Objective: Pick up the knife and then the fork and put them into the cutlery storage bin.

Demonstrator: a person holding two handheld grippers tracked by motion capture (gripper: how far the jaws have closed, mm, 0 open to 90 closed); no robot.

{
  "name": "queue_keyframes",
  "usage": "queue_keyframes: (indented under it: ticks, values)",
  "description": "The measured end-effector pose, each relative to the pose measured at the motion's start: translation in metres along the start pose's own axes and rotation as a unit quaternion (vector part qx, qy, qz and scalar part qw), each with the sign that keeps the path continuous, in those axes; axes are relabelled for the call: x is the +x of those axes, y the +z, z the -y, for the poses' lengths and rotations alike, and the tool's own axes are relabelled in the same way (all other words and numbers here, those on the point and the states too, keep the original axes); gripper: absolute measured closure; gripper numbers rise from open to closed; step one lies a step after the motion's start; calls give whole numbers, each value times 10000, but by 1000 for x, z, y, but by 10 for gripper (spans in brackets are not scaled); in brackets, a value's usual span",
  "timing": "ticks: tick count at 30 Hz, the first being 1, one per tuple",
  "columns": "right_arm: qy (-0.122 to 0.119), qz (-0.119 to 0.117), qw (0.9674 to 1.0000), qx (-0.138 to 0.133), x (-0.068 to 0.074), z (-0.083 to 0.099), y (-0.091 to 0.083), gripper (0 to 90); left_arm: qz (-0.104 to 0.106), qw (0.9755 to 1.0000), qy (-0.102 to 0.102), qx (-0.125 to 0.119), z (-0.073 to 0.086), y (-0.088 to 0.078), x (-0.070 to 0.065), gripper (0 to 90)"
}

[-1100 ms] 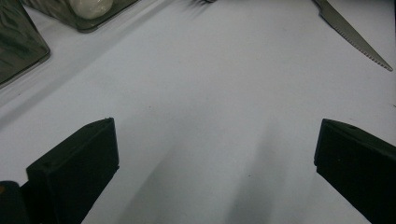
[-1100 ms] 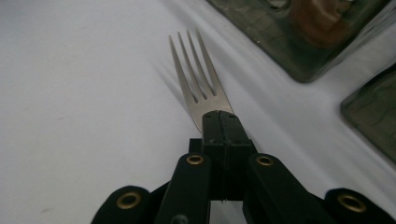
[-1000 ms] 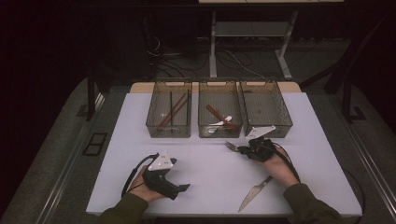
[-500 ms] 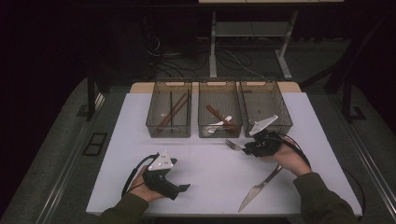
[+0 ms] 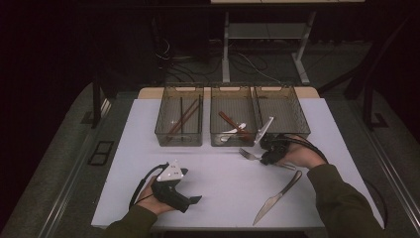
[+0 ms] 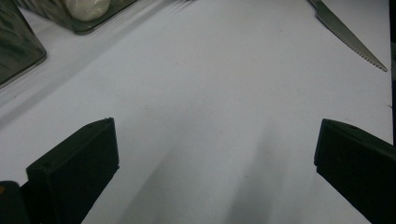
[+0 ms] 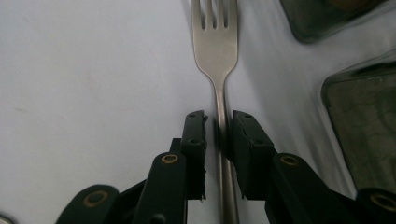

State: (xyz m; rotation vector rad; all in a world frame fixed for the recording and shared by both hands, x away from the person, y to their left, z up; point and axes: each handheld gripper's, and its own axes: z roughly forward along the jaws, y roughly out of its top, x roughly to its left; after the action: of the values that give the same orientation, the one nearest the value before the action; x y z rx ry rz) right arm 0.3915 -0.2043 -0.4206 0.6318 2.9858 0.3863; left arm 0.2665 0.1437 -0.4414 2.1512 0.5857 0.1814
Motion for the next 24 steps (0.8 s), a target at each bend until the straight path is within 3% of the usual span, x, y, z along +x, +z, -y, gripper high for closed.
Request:
queue_keyframes:
  ticks: [7, 8, 14, 24]
  values:
    - [23, -40, 9999, 114, 0, -4, 1, 828, 13, 10000, 19, 10, 0, 0, 0, 0]
    - [-75, 31, 9998, 156, -1, -4, 1, 830, 16, 10000, 23, 12, 0, 0, 0, 0]
    - [-140, 80, 9997, 195, 2, -5, 1, 851, 14, 10000, 36, 30, 0, 1, 0, 0]
    - [-35, 30, 10000, -33, 0, 1, 0, 855, 9, 10000, 32, 26, 0, 0, 0, 0]
